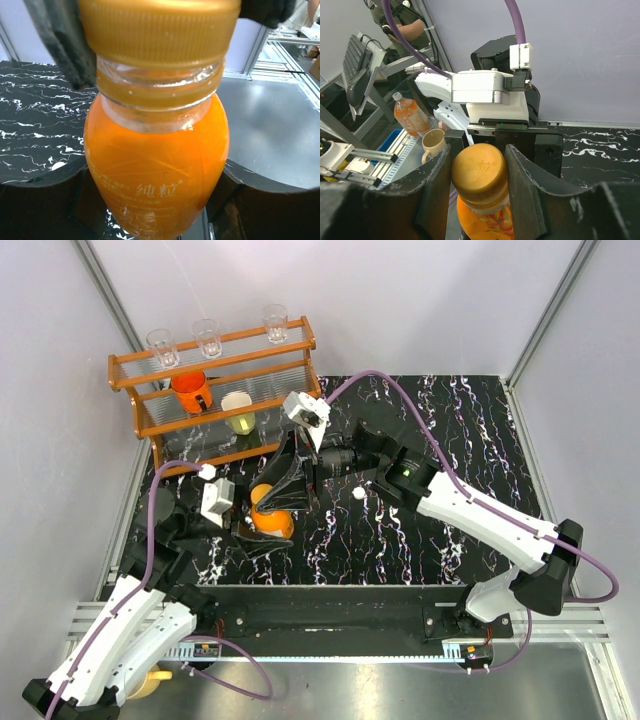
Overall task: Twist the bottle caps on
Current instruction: Screw the bottle cap onto the plastic bottle.
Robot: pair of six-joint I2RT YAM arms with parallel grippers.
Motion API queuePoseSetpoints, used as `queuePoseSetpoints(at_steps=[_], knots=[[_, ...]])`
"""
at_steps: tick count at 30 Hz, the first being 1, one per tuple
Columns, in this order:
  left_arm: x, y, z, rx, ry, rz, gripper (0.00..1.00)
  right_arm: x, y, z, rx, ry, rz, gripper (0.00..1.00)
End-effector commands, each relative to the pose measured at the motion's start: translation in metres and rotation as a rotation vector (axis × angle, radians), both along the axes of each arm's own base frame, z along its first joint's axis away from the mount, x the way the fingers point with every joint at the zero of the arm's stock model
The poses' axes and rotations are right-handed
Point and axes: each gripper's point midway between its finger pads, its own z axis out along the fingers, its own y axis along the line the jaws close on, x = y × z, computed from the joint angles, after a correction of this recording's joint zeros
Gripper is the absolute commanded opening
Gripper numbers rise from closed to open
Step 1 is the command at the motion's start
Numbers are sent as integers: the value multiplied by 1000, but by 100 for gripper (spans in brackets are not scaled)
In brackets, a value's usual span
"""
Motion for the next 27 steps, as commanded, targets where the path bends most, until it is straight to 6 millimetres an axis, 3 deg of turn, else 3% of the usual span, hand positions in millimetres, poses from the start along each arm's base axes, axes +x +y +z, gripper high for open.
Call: queuePoseSetpoints(at_steps=[1,11,18,24,27], knots=[[14,1,-1,10,-41,68,18,1,-11,33,64,-46,-62,43],[30,2,-2,-3,21,155,18,25,-10,17,27,-60,-212,48],[62,11,-7,9,20,340,16,41,-8,15,-3,-19,-306,46],[88,26,-17,59,10,514,16,53,3,2,-47,61,-366,45],[93,31,-20,72,6,551,16,58,8,-15,-100,112,-398,44]])
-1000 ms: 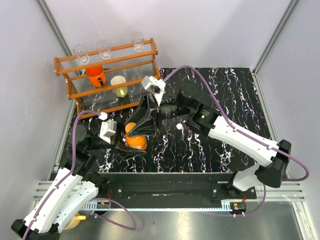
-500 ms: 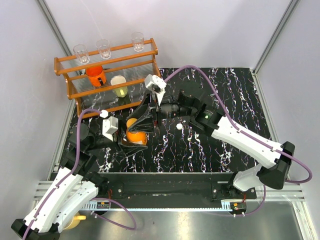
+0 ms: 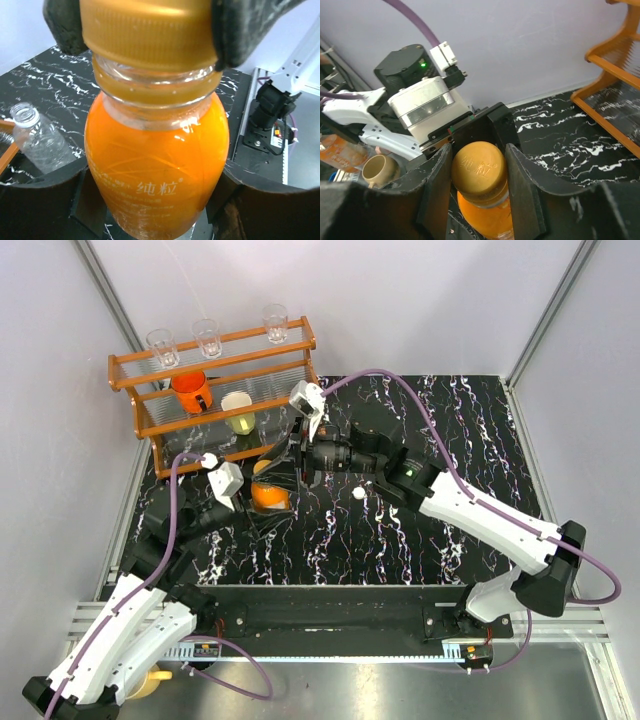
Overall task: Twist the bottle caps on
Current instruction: Screw the bottle cap onto the plastic bottle.
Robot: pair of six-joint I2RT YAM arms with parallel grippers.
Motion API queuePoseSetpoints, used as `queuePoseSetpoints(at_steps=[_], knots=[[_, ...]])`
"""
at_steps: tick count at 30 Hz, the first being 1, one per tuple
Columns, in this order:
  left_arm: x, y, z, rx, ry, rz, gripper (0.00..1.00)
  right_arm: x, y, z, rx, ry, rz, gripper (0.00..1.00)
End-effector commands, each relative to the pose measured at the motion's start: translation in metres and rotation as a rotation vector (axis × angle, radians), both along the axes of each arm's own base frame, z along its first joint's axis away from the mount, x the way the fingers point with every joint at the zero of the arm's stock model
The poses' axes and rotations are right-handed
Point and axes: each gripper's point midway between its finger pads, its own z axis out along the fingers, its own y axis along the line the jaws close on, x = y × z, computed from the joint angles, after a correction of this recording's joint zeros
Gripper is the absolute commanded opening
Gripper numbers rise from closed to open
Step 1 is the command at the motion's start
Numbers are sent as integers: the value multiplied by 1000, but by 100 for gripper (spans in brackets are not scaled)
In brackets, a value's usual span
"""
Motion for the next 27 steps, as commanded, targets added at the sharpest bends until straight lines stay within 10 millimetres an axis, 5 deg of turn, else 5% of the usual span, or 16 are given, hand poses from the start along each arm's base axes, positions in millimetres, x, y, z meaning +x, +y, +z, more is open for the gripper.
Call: queuePoseSetpoints(at_steps=[1,8,14,16,23,27], knots=[[29,18,2,28,-45,182,15,-6,4,6,3,80,-23,45],[18,12,4,9,-38,121,16,-1,-2,20,31,51,-85,62],[-29,-7,15,-41,-40,-155,16,-13,-15,45,57,-54,-46,85],[-37,-9,21,-62,-54,-207,16,-17,-18,46,47,-69,-31,99],[-87,-11,27,-74,-63,-489,16,-31,-42,57,41,-185,-13,100],[-116,-6,34,-86,-63,-646,17,-69,-62,70,88,-294,155,100]])
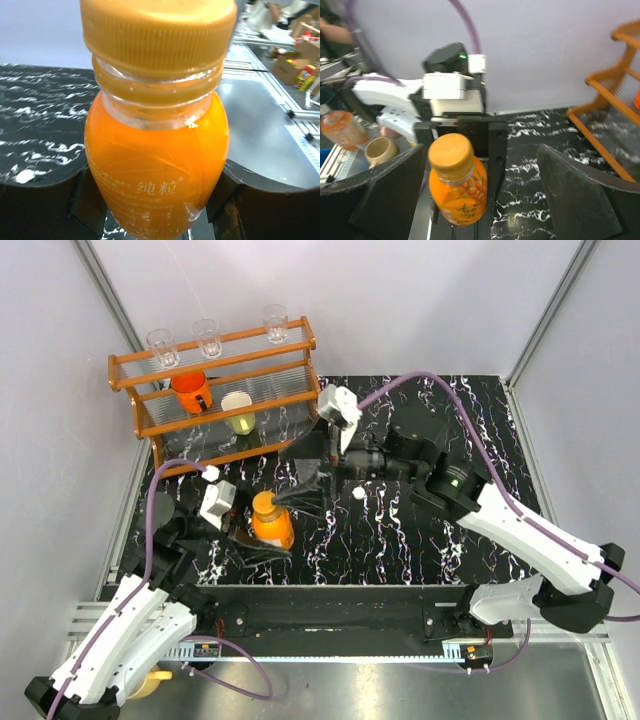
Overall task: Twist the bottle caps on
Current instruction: Screw the bottle cap onto the plastic bottle.
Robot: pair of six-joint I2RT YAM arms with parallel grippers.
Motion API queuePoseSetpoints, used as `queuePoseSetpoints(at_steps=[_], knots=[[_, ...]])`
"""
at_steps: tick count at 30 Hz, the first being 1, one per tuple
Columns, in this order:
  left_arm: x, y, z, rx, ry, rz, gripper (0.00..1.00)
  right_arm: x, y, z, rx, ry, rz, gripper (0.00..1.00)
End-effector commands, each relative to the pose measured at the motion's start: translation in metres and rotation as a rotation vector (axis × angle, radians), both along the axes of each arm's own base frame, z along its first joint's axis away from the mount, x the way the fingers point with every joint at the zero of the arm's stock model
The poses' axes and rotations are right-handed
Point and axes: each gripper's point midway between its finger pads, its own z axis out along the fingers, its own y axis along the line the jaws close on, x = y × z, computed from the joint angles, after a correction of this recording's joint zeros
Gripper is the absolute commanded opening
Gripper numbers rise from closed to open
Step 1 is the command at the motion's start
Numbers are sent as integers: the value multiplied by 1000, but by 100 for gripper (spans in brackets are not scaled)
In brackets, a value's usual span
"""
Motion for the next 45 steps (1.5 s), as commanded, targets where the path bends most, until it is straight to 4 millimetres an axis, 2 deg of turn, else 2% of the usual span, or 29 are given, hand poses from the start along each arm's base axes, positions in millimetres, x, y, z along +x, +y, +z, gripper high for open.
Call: queuePoseSetpoints(at_steps=[1,4,8,12,16,20,24,40,45], knots=[[-46,9,15,-23,-81,-246,17,-62,-31,38,96,-191,275,100],[-58,13,14,-3,-94,-312,17,-94,-37,39,127,-214,482,100],[-71,18,11,30,-87,-386,16,-101,-29,45,170,-213,596,100],[-78,21,11,52,-99,-442,15,-99,-15,40,191,-200,661,100],[-85,25,13,68,-111,-498,14,-104,-11,41,214,-181,752,100],[-87,26,14,70,-123,-525,12,-103,-4,31,204,-128,809,94],[-86,25,15,69,-124,-525,12,-106,-6,29,202,-88,856,89],[-78,19,19,43,-146,-465,12,-95,13,6,142,17,858,80],[-76,19,19,38,-147,-452,12,-95,14,6,144,21,864,76]])
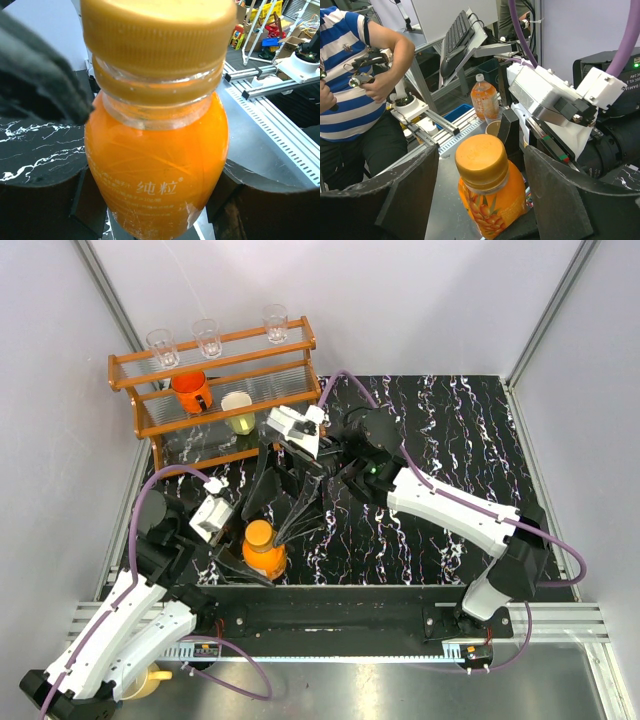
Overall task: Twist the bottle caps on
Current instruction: Screw the bottle cap onto the plastic bottle.
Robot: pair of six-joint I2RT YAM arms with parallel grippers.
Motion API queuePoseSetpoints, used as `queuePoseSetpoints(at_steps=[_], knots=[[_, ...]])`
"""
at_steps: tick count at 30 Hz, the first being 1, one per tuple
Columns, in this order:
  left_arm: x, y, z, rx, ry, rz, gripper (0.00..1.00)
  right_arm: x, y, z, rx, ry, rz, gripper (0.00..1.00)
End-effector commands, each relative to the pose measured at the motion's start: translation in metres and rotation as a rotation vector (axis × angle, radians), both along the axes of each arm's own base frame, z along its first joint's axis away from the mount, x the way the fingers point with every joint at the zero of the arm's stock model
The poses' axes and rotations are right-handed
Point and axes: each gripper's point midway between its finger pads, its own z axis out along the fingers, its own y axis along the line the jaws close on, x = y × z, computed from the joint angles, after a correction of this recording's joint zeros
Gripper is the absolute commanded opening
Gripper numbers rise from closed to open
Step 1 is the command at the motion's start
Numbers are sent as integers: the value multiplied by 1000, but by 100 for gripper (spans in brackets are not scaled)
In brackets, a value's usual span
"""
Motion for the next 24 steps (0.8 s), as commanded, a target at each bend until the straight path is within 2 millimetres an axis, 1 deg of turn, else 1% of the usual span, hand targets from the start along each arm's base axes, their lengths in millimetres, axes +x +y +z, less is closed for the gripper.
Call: queuePoseSetpoints(at_steps=[1,9,14,24], knots=[[-10,6,4,-22,-89,-58,12,-2,0,4,19,-7,10,75],[-5,3,2,-31,-78,-25,11,-5,0,3,19,-12,22,66],[-2,2,2,-36,-72,-4,11,-11,1,2,22,-16,38,65],[6,-1,5,-52,-62,49,10,-15,3,-3,23,-9,32,63]])
